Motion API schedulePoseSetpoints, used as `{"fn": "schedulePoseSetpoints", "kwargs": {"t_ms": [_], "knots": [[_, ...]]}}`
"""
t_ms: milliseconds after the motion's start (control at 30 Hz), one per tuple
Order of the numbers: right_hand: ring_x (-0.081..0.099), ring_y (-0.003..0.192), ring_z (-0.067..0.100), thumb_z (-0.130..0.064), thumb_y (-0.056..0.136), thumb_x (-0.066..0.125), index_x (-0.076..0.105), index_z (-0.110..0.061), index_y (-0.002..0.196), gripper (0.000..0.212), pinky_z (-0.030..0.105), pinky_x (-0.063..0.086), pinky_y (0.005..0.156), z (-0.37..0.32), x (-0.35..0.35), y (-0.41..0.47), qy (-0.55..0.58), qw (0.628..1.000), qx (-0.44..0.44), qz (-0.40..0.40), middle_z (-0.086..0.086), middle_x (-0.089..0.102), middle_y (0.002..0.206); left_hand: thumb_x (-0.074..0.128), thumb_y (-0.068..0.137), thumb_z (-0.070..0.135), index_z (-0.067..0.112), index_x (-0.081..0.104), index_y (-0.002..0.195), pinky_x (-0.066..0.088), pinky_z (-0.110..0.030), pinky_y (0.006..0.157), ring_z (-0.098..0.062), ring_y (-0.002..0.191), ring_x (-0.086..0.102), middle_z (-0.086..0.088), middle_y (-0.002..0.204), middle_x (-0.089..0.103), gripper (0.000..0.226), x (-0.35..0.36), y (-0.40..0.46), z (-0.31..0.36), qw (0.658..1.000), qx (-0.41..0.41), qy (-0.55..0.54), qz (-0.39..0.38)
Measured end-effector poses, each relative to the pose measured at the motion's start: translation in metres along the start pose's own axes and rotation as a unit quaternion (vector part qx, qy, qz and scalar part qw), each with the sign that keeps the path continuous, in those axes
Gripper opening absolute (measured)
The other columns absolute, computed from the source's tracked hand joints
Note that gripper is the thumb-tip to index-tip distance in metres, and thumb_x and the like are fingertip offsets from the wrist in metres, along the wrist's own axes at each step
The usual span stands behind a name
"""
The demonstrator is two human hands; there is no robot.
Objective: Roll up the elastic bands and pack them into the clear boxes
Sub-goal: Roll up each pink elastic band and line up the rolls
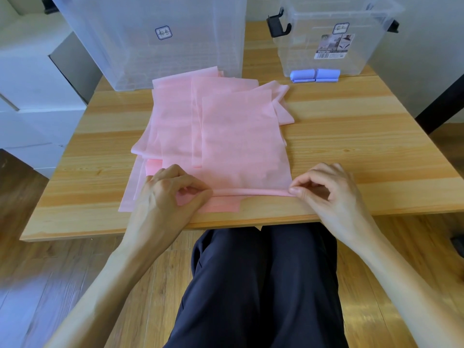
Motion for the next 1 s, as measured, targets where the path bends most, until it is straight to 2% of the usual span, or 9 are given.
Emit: {"fn": "schedulePoseSetpoints", "kwargs": {"t_ms": [133, 300, 433, 567, 633, 700, 800, 900, 1000], "knots": [[0.046, 0.091, 0.005, -0.056, 0.079, 0.059, 0.072, -0.034, 0.085, 0.026, 0.019, 0.027, 0.090, -0.001, -0.002, -0.001, 0.016, 1.000, -0.016, -0.006, -0.015, 0.059, 0.085, 0.075, 0.083, 0.033, 0.034, 0.073, 0.081, 0.043, -0.029, 0.081, -0.001, 0.085, 0.054, 0.014, 0.082, 0.059, 0.003, 0.001, 0.000, 0.000, 1.000, -0.011, -0.010, 0.010], [0.044, 0.089, 0.008, -0.056, 0.083, 0.053, 0.070, -0.037, 0.087, 0.026, 0.025, 0.029, 0.088, 0.001, 0.000, 0.004, 0.004, 1.000, -0.011, -0.007, -0.015, 0.060, 0.086, 0.076, 0.084, 0.026, 0.031, 0.074, 0.086, 0.045, -0.034, 0.082, -0.005, 0.083, 0.052, 0.015, 0.085, 0.058, 0.006, 0.000, -0.001, 0.001, 0.999, 0.014, 0.005, 0.032], [0.044, 0.090, 0.008, -0.055, 0.083, 0.054, 0.070, -0.038, 0.087, 0.024, 0.023, 0.028, 0.089, 0.002, -0.002, 0.004, 0.009, 1.000, -0.008, -0.014, -0.014, 0.060, 0.086, 0.077, 0.083, 0.031, 0.033, 0.075, 0.090, 0.034, -0.011, 0.084, -0.003, 0.086, 0.050, 0.016, 0.087, 0.055, 0.008, 0.000, -0.003, 0.001, 0.999, 0.030, 0.021, 0.007], [0.045, 0.090, 0.007, -0.054, 0.084, 0.054, 0.070, -0.038, 0.087, 0.022, 0.023, 0.028, 0.090, 0.001, -0.005, 0.000, 0.002, 1.000, -0.006, -0.026, -0.015, 0.060, 0.086, 0.075, 0.085, 0.029, 0.035, 0.073, 0.089, 0.037, -0.022, 0.084, 0.000, 0.087, 0.051, 0.017, 0.088, 0.056, 0.007, -0.002, -0.005, 0.001, 0.998, 0.051, 0.030, -0.007], [0.045, 0.092, 0.005, -0.054, 0.084, 0.053, 0.071, -0.036, 0.087, 0.026, 0.020, 0.027, 0.090, 0.000, -0.007, -0.005, -0.011, 0.999, -0.008, -0.040, -0.016, 0.059, 0.086, 0.069, 0.087, 0.041, 0.039, 0.069, 0.087, 0.033, -0.014, 0.087, 0.002, 0.088, 0.051, 0.019, 0.088, 0.057, 0.001, -0.003, -0.009, 0.003, 0.996, 0.068, 0.040, -0.033], [0.045, 0.094, 0.003, -0.053, 0.085, 0.053, 0.071, -0.036, 0.086, 0.025, 0.014, 0.024, 0.088, -0.002, -0.012, -0.010, -0.022, 0.998, -0.004, -0.059, -0.017, 0.058, 0.086, 0.057, 0.085, 0.053, 0.046, 0.065, 0.085, 0.029, -0.008, 0.087, 0.002, 0.090, 0.052, 0.021, 0.088, 0.057, 0.011, -0.003, -0.012, 0.003, 0.995, 0.067, 0.039, -0.063], [0.045, 0.094, 0.002, -0.049, 0.084, 0.059, 0.069, -0.037, 0.081, 0.016, 0.013, 0.023, 0.088, -0.006, -0.016, -0.013, -0.027, 0.996, 0.021, -0.080, -0.017, 0.059, 0.086, 0.059, 0.089, 0.049, 0.043, 0.067, 0.084, 0.037, -0.018, 0.088, -0.001, 0.091, 0.053, 0.021, 0.090, 0.058, 0.012, -0.002, -0.013, 0.003, 0.995, 0.051, 0.028, -0.082], [0.044, 0.091, 0.004, -0.047, 0.080, 0.063, 0.065, -0.036, 0.074, 0.013, 0.024, 0.023, 0.082, -0.008, -0.013, -0.008, -0.050, 0.995, 0.039, -0.077, -0.015, 0.060, 0.085, 0.066, 0.090, 0.035, 0.036, 0.069, 0.085, 0.044, -0.035, 0.088, -0.001, 0.091, 0.055, 0.018, 0.088, 0.059, 0.006, -0.001, -0.011, 0.004, 0.996, 0.039, 0.025, -0.078], [0.046, 0.089, 0.003, -0.045, 0.077, 0.068, 0.062, -0.035, 0.073, 0.012, 0.028, 0.022, 0.079, -0.010, -0.011, -0.004, -0.055, 0.996, 0.041, -0.055, -0.015, 0.061, 0.083, 0.062, 0.088, 0.042, 0.039, 0.066, 0.083, 0.045, -0.037, 0.087, 0.000, 0.088, 0.054, 0.019, 0.084, 0.058, 0.007, 0.000, -0.009, 0.006, 0.997, 0.040, 0.026, -0.068]]}}
Point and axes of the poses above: each hand's wrist, its own y-axis towards the middle knuckle, its own x-axis out of the palm, z = x × y, the point moved 3 cm from there along y, towards the middle knuckle
